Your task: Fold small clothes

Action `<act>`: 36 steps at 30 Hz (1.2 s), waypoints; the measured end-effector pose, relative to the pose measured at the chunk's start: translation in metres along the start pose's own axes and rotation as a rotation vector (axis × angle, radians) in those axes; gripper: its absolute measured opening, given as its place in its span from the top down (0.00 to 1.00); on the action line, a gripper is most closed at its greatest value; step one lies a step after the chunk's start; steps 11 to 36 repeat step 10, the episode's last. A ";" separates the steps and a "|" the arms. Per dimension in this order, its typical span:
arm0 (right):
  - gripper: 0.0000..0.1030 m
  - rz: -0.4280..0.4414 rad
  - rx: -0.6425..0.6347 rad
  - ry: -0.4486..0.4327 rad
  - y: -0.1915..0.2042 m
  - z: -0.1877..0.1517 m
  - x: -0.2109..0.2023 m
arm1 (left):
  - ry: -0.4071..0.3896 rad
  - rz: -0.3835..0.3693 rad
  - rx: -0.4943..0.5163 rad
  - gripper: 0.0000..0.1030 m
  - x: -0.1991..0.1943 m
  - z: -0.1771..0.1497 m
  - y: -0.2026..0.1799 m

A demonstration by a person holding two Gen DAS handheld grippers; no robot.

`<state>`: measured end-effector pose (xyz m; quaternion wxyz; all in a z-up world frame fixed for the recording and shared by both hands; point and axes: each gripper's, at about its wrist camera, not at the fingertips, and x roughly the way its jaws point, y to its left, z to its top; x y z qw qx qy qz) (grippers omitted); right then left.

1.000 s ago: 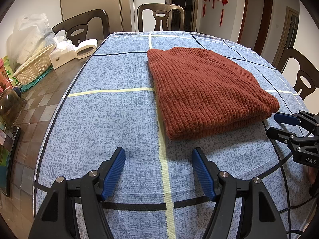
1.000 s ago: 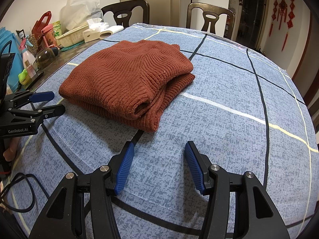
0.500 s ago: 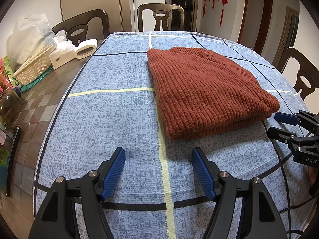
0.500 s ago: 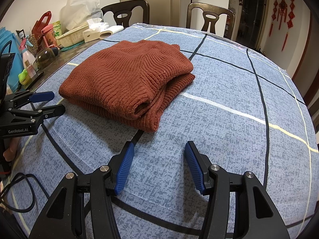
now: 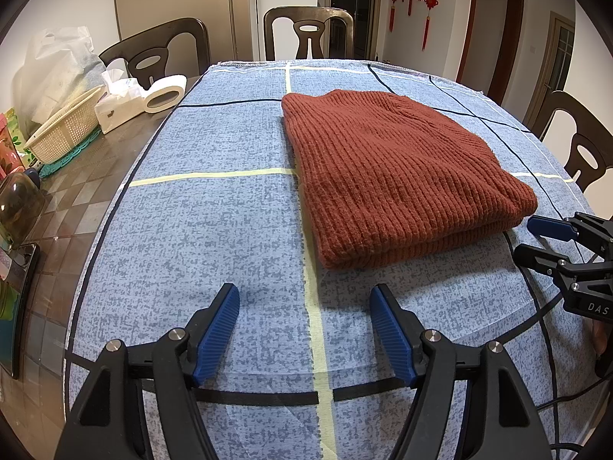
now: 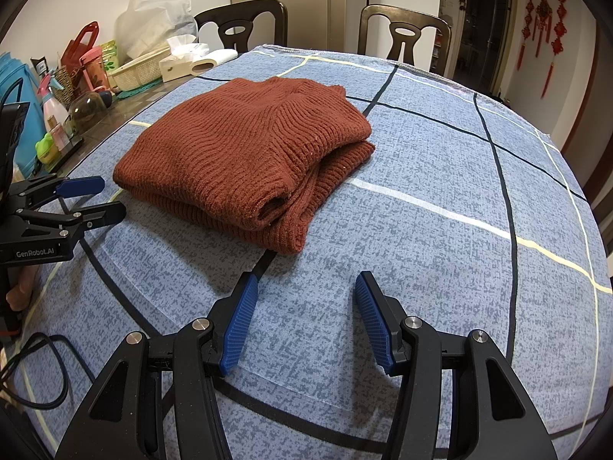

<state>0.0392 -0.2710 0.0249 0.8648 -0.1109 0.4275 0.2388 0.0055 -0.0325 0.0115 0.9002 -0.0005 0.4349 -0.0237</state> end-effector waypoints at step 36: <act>0.47 0.000 0.000 0.000 0.000 0.000 0.000 | 0.001 0.002 -0.001 0.28 0.000 -0.001 0.000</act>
